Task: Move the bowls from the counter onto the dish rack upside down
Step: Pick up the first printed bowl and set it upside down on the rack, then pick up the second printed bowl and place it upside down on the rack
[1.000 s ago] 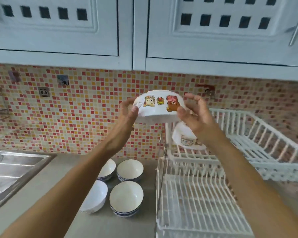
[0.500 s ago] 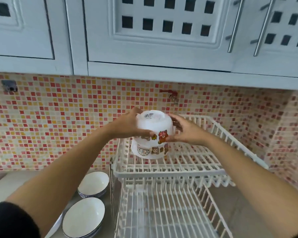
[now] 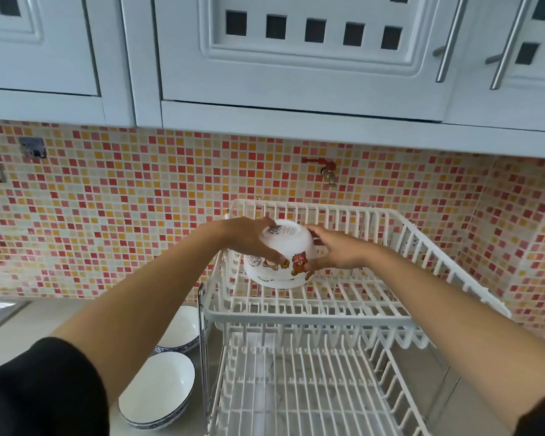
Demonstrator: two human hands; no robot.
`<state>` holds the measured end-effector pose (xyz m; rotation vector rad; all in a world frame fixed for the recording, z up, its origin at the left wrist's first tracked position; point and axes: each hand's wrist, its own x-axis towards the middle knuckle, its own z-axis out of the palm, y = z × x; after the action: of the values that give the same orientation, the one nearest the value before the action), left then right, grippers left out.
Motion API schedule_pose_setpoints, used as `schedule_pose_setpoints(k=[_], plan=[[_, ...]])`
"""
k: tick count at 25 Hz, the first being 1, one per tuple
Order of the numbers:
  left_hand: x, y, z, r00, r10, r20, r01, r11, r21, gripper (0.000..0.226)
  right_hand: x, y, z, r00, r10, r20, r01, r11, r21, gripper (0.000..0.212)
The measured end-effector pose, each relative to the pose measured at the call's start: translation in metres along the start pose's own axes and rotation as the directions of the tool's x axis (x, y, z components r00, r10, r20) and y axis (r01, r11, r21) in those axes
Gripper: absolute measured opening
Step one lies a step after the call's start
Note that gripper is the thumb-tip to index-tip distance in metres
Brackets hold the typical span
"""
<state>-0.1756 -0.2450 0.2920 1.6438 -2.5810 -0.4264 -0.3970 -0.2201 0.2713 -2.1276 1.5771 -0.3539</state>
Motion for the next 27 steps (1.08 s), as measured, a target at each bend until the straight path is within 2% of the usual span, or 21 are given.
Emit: schedule_pose_setpoints(k=[3,6,9,12,14,16,19,22,24,27], plan=[[-0.018,0.001,-0.004,0.990,0.093,-0.104,-0.094,0.996,-0.002,0.091,-0.009,-0.017,-0.003,0.999,0.019,-0.050,-0.024,0.993,-0.112,0.109],[-0.051,-0.009,-0.019,0.941,0.172,-0.291,-0.179,0.984,0.002,0.079,-0.020,-0.060,0.005,0.971,-0.084,-0.225,0.042,0.982,-0.186,0.096],[-0.086,-0.039,-0.034,0.898,0.123,-0.423,-0.140,0.990,-0.009,0.068,-0.025,-0.121,0.020,0.911,-0.195,-0.364,0.132,0.973,-0.191,0.079],[-0.123,-0.086,-0.036,0.868,-0.002,-0.497,-0.062,0.992,-0.113,0.060,-0.019,-0.183,0.051,0.864,-0.244,-0.441,0.234,0.969,-0.077,0.069],[-0.146,-0.118,-0.029,0.850,-0.073,-0.521,-0.002,0.990,-0.142,0.054,-0.010,-0.217,0.084,0.844,-0.221,-0.489,0.270,0.962,0.031,0.064],[-0.163,-0.151,-0.014,0.856,-0.159,-0.493,0.086,0.982,-0.168,0.049,0.003,-0.243,0.125,0.853,-0.165,-0.495,0.263,0.955,0.134,0.062],[-0.180,-0.208,0.025,0.872,-0.313,-0.377,0.254,0.947,-0.197,0.051,0.028,-0.262,0.192,0.914,-0.125,-0.386,0.205,0.963,0.173,0.061],[-0.196,-0.258,0.070,0.884,-0.362,-0.296,0.311,0.928,-0.207,0.048,0.056,-0.262,0.260,0.958,-0.127,-0.258,0.160,0.981,0.112,0.054],[-0.202,-0.281,0.099,0.863,-0.439,-0.249,0.387,0.892,-0.234,0.050,0.077,-0.254,0.300,0.979,-0.101,-0.176,0.112,0.992,0.052,0.053],[-0.203,-0.314,0.147,0.817,-0.570,-0.090,0.540,0.810,-0.230,0.055,0.106,-0.237,0.346,0.999,-0.030,-0.033,0.028,0.999,-0.045,0.053]])
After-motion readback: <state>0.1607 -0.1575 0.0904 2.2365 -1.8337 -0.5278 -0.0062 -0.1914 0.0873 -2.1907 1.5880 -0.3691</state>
